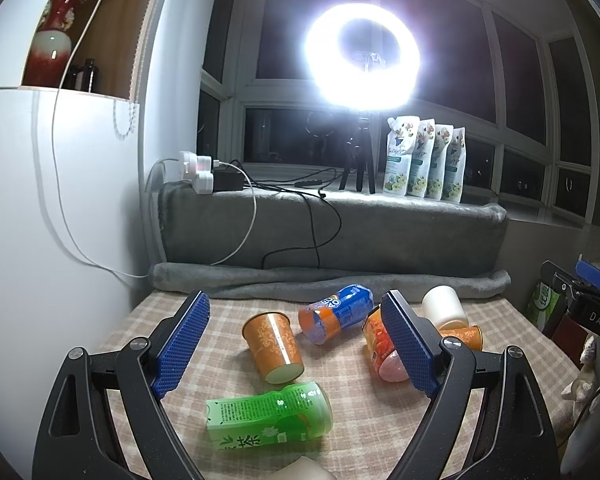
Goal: Flip cup upright
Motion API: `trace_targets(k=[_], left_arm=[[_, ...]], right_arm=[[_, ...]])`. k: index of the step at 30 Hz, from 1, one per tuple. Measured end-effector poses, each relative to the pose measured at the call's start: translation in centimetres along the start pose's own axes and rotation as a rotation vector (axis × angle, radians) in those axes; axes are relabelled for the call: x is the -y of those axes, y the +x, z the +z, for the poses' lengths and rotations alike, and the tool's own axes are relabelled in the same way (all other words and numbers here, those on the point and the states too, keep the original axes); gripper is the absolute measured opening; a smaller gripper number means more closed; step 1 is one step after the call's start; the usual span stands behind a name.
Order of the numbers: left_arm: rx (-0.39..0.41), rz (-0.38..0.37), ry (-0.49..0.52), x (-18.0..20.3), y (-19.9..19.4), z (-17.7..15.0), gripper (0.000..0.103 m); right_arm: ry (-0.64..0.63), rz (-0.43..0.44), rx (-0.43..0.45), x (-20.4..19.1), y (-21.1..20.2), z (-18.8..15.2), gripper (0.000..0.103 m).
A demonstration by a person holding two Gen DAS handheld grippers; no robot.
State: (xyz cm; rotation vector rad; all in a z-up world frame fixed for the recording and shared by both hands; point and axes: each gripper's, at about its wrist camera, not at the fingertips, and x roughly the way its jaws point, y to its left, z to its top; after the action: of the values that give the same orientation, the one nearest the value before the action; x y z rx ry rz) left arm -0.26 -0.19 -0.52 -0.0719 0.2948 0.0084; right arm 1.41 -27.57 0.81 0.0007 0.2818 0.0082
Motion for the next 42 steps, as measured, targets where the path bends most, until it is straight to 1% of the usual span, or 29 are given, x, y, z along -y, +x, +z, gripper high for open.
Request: trace_targets(k=[24,31,37,39,41,42], left_arm=[[0.003,0.0,0.003,0.1,0.0,0.3,0.088],[0.001,0.002,0.005,0.1,0.1,0.3,0.088],[-0.012,0.005,0.008,-0.1,0.5,0.6,0.088],[-0.019,0.006,0.013,-0.3,0.7,0.5,0.088],[-0.028,0.009,0.016,-0.4,1.0,0.5,0.088],[-0.033,0.011,0.018,-0.4,1.1,0.5,0.088]], right_arm=[[-0.001,0.002,0.001,-0.1,0.3,0.0,0.103],[-0.009,0.02,-0.015,-0.4,1.4,0.5,0.103],[-0.074,0.08,-0.051,-1.1,3.0,0.7,0.103],[-0.144,0.097,-0.032,-1.6,3.9,0.9,0.103],[-0.16,0.143,-0.039,-1.9,5.1,1.2,0.103],[-0.189,0.154,-0.01,-2.3,5.5,1.3,0.103]])
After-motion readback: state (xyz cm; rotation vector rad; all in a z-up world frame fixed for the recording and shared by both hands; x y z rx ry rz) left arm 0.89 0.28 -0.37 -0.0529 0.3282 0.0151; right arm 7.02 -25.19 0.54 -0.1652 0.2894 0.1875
